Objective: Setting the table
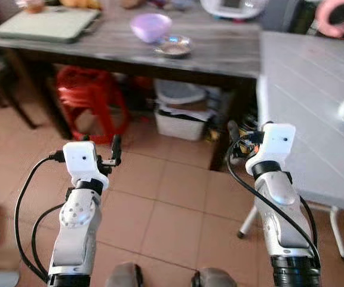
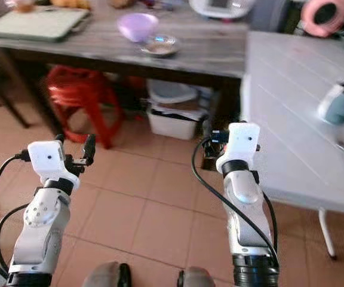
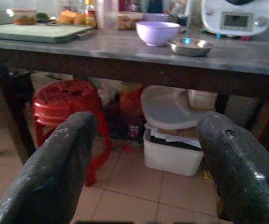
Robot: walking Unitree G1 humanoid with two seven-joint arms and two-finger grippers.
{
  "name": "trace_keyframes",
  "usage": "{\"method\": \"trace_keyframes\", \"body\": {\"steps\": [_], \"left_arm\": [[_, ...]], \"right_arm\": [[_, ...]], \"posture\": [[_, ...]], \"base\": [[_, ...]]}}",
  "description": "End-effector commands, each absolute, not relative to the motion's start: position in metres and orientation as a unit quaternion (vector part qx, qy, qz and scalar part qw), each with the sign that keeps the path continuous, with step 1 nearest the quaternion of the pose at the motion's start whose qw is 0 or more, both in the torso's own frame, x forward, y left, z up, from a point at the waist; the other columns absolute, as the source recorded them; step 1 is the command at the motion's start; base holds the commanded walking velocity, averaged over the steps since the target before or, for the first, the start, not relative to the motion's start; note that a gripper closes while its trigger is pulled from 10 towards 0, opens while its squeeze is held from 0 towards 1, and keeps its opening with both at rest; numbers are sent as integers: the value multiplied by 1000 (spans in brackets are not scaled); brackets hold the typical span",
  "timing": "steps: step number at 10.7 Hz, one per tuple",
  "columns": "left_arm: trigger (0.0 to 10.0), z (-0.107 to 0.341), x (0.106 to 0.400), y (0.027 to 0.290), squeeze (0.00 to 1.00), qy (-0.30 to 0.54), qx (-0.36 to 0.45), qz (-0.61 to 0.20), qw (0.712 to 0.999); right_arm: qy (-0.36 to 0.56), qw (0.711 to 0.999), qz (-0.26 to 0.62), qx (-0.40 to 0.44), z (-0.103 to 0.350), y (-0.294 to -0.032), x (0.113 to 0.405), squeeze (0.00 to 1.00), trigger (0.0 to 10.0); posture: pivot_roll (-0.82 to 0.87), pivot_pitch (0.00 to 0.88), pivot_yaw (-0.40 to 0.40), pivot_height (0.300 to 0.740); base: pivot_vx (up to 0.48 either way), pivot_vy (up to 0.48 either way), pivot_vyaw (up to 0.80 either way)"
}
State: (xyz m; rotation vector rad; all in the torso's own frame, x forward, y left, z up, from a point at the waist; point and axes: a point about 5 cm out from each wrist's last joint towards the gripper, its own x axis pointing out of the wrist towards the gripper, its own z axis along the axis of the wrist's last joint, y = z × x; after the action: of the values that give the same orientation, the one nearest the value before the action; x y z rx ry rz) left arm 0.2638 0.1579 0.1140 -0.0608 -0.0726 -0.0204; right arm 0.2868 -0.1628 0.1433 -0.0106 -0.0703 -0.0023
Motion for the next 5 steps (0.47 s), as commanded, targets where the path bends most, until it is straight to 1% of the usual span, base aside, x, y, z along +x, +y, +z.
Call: {"method": "trace_keyframes", "body": {"steps": [1,2,5], "left_arm": [[10000,117,265,155,0,-41,-32,-20,998],[10000,117,265,155,0,-41,-33,-23,998],[10000,117,264,155,0,-40,-32,-29,998]], "right_arm": [[-47,999,-5,-6,149,-165,287,0,10000],[-48,999,-2,-7,150,-164,286,0,10000],[-53,999,5,-9,151,-162,287,0,10000]], "posture": [[-58,113,28,740],[-59,115,29,740],[-54,116,30,740]], "base": [[0,-341,-800],[0,-341,-525],[0,-480,0]]}}
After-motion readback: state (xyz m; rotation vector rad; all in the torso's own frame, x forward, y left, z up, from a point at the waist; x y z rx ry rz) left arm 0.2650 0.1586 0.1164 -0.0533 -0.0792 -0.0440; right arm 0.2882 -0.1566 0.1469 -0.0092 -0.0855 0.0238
